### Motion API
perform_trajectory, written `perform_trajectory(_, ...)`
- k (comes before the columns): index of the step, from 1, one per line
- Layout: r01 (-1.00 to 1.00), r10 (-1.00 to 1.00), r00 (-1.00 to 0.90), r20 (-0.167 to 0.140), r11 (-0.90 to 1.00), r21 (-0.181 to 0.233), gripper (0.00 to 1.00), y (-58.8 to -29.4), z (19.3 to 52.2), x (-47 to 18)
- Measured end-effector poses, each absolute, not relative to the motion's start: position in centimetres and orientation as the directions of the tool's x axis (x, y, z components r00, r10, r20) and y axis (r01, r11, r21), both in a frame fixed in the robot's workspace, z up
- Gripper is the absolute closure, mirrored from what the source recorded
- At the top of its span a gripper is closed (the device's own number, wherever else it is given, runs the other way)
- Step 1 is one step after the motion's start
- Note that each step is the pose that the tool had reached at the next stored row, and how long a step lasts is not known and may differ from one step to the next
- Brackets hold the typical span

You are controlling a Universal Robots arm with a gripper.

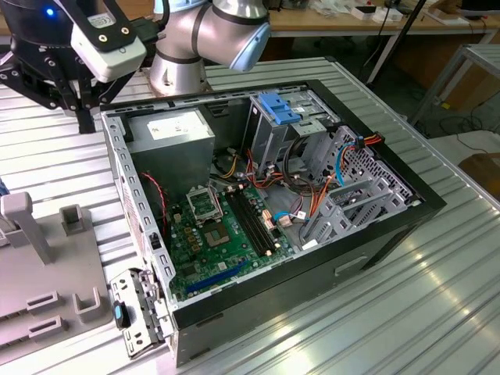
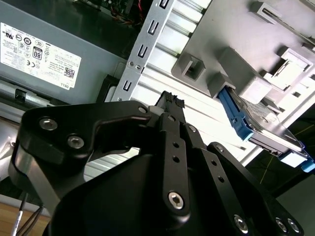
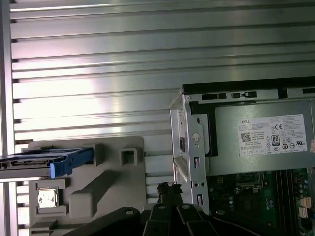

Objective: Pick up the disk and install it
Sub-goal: 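Reach for the disk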

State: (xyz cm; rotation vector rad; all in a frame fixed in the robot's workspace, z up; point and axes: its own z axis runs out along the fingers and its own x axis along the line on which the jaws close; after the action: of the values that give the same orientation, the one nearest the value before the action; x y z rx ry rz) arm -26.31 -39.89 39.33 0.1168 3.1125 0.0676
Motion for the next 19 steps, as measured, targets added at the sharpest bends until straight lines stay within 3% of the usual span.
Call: perform_trajectory(19,0.074,0.075,-0.997,-0.025,0.996,0.044,0.89,-39.9,39.3,-29.2)
